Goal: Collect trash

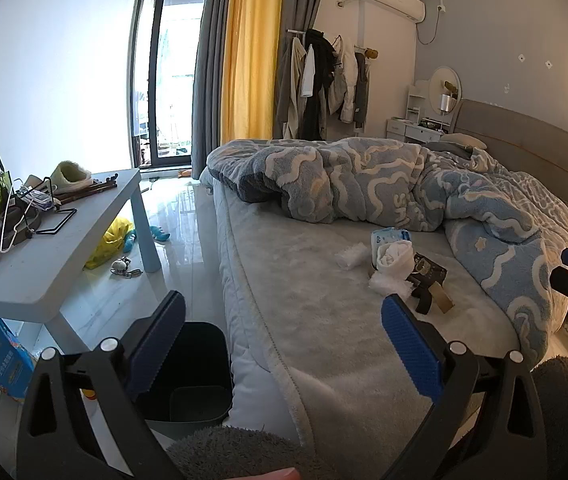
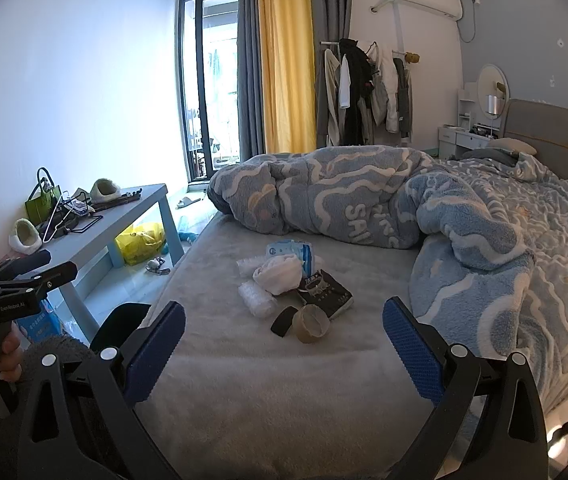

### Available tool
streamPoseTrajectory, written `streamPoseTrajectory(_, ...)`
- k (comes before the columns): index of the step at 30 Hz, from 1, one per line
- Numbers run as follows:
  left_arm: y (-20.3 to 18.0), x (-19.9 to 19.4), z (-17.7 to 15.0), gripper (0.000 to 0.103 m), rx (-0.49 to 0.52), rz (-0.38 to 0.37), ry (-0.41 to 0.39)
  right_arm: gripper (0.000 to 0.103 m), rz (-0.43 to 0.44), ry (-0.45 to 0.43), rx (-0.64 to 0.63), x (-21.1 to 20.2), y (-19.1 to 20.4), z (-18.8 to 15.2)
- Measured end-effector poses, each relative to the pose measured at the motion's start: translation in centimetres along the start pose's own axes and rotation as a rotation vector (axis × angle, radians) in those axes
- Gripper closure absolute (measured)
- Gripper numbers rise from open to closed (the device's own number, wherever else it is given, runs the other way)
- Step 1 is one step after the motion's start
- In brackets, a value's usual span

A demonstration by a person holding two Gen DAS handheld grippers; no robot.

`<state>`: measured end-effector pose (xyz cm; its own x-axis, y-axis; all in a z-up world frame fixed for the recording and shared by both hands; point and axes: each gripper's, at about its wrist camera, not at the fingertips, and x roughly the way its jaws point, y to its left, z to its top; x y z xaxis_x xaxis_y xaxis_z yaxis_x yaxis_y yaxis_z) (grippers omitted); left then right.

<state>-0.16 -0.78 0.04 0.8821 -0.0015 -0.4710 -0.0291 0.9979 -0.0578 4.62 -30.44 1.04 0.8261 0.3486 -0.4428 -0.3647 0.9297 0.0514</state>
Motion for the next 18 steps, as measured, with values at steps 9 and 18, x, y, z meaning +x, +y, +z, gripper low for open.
streamPoseTrajectory(9,0.02,0.01,0.00,0.003,0.002,0.000,0.000,0.003,-0.001,0.001,-0.002,-0.02,0.00,-0.04)
streamPoseTrajectory(18,-0.05,0.01,-0.02,0.003,0.003,0.000,0.000,0.003,-0.001,0.004,0.002,-0.07,-0.12,-0.11)
